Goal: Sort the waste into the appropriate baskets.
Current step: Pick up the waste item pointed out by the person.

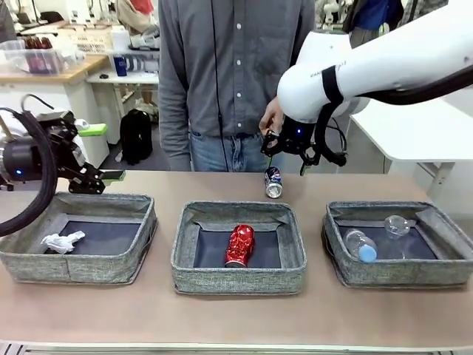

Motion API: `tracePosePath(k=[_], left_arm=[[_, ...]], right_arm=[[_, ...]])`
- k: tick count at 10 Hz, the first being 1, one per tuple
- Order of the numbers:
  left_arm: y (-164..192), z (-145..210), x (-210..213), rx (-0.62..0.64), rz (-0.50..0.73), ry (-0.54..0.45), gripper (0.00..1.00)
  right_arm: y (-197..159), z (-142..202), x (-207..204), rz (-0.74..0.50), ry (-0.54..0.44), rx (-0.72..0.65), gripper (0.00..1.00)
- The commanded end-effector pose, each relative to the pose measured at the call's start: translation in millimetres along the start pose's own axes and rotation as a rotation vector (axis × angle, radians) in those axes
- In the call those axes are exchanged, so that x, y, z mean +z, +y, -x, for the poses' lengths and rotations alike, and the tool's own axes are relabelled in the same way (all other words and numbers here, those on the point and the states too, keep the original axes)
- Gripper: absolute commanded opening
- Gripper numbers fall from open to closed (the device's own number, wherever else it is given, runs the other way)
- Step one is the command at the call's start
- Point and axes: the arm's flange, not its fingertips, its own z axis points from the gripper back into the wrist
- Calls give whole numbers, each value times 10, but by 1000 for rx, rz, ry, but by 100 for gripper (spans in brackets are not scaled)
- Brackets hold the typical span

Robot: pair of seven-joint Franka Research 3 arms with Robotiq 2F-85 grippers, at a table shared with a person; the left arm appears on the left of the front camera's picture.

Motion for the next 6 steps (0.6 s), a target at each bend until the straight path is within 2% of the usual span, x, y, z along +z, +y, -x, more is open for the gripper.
tracePosePath(k=[1, 3, 4, 6], left_arm=[[-51, 25, -38, 4, 11, -15, 100], [-51, 25, -38, 4, 11, -15, 100], [-51, 25, -38, 4, 11, -15, 100], [-51, 25, -38, 4, 11, -15, 100]], right_arm=[[-89, 56, 190, 15, -2, -29, 100], [-31, -3, 50, 7, -3, -6, 100], [120, -164, -91, 26, 11, 51, 100], [224, -404, -225, 15, -65, 135, 100]])
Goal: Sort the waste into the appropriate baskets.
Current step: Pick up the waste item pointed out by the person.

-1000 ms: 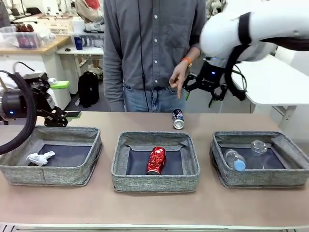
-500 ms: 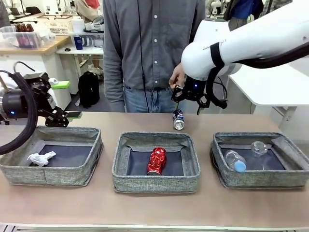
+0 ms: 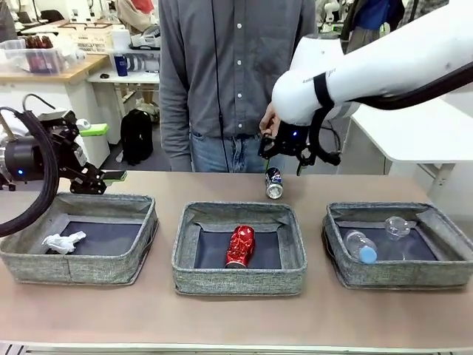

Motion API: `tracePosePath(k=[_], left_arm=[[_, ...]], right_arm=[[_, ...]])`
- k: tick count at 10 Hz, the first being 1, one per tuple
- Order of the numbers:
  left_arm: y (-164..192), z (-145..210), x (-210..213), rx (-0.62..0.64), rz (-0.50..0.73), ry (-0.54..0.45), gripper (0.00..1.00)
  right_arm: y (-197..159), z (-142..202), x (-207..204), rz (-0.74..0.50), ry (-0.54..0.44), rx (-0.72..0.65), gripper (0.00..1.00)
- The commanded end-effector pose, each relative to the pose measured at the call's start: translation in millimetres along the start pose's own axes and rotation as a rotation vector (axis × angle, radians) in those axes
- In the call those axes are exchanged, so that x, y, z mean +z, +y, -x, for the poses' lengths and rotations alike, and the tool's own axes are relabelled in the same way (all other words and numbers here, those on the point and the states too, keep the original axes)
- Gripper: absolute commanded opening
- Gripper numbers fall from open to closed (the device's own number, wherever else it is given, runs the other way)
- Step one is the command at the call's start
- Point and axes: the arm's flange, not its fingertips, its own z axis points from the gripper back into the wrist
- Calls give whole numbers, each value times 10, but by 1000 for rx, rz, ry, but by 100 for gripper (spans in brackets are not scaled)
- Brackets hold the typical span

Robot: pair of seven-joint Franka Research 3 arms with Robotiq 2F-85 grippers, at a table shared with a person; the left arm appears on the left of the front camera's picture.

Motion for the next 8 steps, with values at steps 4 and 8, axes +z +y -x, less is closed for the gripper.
tracePosePath(k=[4, 8], left_arm=[[-50, 26, -39, 4, 11, -15, 100], [-50, 26, -39, 4, 11, -15, 100]], right_arm=[[140, -419, -502, 79, -117, 119, 100], [123, -592, -853, 83, -80, 134, 100]])
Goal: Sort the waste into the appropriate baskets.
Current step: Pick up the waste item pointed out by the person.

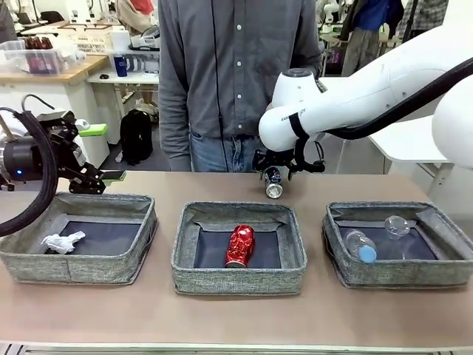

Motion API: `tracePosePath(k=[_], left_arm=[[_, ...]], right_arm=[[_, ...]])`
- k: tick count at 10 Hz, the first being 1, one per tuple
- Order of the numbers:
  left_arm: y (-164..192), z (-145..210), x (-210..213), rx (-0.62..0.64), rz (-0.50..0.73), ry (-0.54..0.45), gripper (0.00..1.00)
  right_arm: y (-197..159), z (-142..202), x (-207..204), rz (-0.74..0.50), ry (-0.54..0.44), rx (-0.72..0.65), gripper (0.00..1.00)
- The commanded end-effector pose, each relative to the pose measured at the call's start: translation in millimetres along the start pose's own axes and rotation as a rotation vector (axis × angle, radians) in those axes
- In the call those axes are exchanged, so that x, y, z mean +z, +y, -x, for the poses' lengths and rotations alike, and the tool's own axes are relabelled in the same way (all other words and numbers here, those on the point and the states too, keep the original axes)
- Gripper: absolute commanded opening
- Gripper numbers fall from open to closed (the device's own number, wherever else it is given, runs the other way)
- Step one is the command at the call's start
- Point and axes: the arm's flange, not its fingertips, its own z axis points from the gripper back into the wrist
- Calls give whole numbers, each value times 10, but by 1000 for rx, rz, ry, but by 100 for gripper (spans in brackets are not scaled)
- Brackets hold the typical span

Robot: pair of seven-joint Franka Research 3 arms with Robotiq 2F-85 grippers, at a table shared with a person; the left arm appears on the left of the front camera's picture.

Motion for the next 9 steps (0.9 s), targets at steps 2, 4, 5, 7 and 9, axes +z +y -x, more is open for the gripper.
tracePosePath(k=[2, 4, 5, 7, 9], left_arm=[[-49, 27, -40, 4, 11, -15, 100], [-49, 27, -40, 4, 11, -15, 100], [-49, 27, -40, 4, 11, -15, 100], [-49, 27, -40, 4, 11, -15, 100], [-49, 27, -40, 4, 11, -15, 100]], right_arm=[[39, -105, -60, 34, -7, 14, 100], [53, -101, -89, 33, 7, 23, 100], [60, -101, -110, 49, 8, 16, 100], [37, -83, -112, 59, 29, 2, 57], [48, -91, -136, 67, 52, 14, 1]])
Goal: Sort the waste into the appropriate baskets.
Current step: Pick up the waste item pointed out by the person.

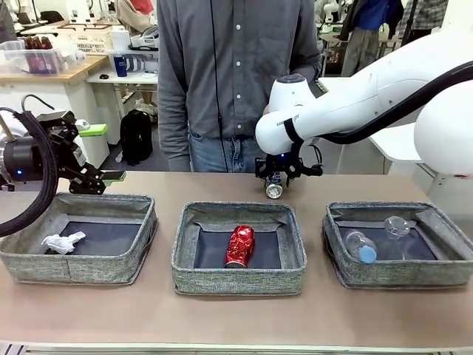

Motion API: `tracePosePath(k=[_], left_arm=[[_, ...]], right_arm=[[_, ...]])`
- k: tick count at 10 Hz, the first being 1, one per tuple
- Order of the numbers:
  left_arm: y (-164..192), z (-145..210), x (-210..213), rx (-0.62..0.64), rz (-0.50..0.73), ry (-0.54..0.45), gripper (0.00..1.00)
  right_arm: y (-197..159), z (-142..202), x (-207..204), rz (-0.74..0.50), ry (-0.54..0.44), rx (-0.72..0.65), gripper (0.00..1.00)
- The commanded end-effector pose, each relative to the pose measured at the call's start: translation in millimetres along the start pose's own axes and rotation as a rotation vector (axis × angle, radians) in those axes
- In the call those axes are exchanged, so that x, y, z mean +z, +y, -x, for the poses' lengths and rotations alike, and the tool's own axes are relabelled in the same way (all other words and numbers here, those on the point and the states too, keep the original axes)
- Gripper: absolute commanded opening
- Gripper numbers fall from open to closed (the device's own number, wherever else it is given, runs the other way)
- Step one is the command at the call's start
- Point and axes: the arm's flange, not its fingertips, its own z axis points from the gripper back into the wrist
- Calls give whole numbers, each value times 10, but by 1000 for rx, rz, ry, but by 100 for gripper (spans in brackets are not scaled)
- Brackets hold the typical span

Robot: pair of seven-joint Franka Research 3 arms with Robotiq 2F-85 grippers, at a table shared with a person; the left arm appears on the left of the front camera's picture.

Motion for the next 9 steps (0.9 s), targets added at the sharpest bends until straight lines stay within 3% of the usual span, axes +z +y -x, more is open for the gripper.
tracePosePath(k=[1, 3, 4, 5, 9], left_arm=[[-49, 27, -40, 4, 11, -15, 100], [-49, 27, -40, 4, 11, -15, 100], [-49, 27, -40, 4, 11, -15, 100], [-49, 27, -40, 4, 11, -15, 100], [-49, 27, -40, 4, 11, -15, 100]], right_arm=[[37, -83, -11, 32, 5, 18, 0], [60, -80, -33, 43, 14, 36, 0], [60, -75, -34, 43, 16, 39, 5], [59, -77, -38, 41, 19, 37, 0], [71, -79, -38, 10, 37, 39, 0]])
